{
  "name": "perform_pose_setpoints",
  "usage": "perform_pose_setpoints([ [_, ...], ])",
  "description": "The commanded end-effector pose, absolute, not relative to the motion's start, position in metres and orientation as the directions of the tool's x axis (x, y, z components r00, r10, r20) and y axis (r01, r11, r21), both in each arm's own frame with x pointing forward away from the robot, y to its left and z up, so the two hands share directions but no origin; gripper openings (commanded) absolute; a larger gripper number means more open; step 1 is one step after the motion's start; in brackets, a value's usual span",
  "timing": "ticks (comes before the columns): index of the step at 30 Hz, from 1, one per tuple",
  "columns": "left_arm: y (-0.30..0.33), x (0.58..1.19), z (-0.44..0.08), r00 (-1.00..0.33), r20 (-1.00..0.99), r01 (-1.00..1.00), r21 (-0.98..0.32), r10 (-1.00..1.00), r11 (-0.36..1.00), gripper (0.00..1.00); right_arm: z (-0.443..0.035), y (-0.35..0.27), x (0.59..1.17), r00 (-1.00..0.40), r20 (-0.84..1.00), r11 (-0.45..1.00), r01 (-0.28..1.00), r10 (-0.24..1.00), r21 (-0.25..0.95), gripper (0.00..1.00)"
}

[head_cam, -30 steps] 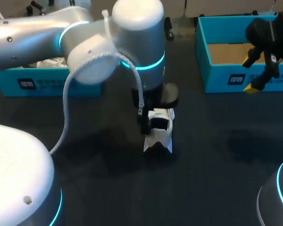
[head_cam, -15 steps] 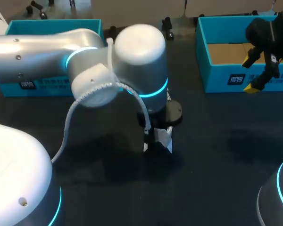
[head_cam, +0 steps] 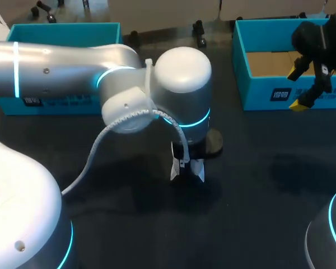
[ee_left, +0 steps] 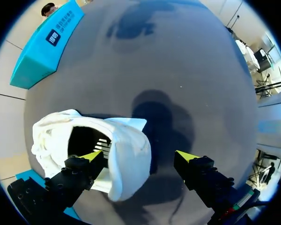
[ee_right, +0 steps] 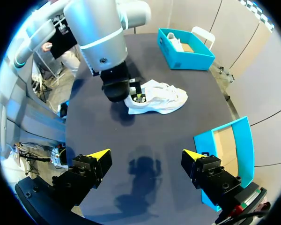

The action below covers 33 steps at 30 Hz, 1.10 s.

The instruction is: Take the shoe out of the shoebox, open the shoe tongue, remove and reinsert the insole, then place the shoe into the shoebox

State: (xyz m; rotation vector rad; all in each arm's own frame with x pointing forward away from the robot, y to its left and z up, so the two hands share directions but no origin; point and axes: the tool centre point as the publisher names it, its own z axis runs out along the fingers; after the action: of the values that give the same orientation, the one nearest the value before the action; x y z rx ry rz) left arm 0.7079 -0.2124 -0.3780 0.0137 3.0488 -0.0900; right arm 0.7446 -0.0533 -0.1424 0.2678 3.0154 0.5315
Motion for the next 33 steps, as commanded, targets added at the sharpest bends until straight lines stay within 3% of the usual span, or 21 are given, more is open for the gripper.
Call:
perform_pose_setpoints([
  [1, -0.220, 0.709, -0.390, -0.997, -0.081, 0.009, -0.037, 0.006, 0.999, 1.00, -0.143, -0.052, 0.746, -0.983, -0.034, 0.926, 0.160, 0.182, 0.342, 1.00],
  [4, -0.220, 0.709, -0.396, -0.997, -0.075, 0.002, -0.015, 0.001, 1.000, 0.97, -0.143, -0.052, 0.746, -0.983, -0.034, 0.926, 0.160, 0.182, 0.342, 1.00],
  [5, -0.220, 0.709, -0.398, -0.998, -0.067, 0.003, -0.011, 0.002, 1.000, 0.88, -0.143, -0.052, 0.746, -0.983, -0.034, 0.926, 0.160, 0.182, 0.342, 1.00],
  [8, -0.218, 0.709, -0.399, -0.998, -0.066, -0.002, -0.002, -0.003, 1.000, 0.76, -0.143, -0.052, 0.746, -0.983, -0.034, 0.926, 0.160, 0.182, 0.342, 1.00],
  [10, -0.216, 0.708, -0.398, -0.998, -0.065, -0.005, 0.001, -0.005, 1.000, 0.49, -0.143, -0.052, 0.746, -0.983, -0.034, 0.926, 0.160, 0.182, 0.342, 1.00],
  [13, -0.213, 0.706, -0.400, -0.998, -0.059, -0.005, 0.015, -0.004, 1.000, 0.32, -0.143, -0.052, 0.746, -0.983, -0.034, 0.926, 0.160, 0.182, 0.342, 1.00],
  [15, -0.212, 0.705, -0.402, -0.999, -0.047, -0.005, 0.029, -0.003, 1.000, 0.01, -0.143, -0.052, 0.746, -0.983, -0.034, 0.926, 0.160, 0.182, 0.342, 1.00],
  [23, -0.201, 0.705, -0.388, -1.000, -0.023, -0.005, 0.036, -0.005, 0.999, 0.00, -0.143, -0.052, 0.746, -0.983, -0.034, 0.926, 0.160, 0.182, 0.342, 1.00],
  [33, -0.186, 0.715, -0.331, -1.000, -0.010, -0.005, 0.115, -0.004, 0.993, 0.00, -0.143, -0.052, 0.746, -0.983, -0.034, 0.926, 0.160, 0.182, 0.342, 1.00],
])
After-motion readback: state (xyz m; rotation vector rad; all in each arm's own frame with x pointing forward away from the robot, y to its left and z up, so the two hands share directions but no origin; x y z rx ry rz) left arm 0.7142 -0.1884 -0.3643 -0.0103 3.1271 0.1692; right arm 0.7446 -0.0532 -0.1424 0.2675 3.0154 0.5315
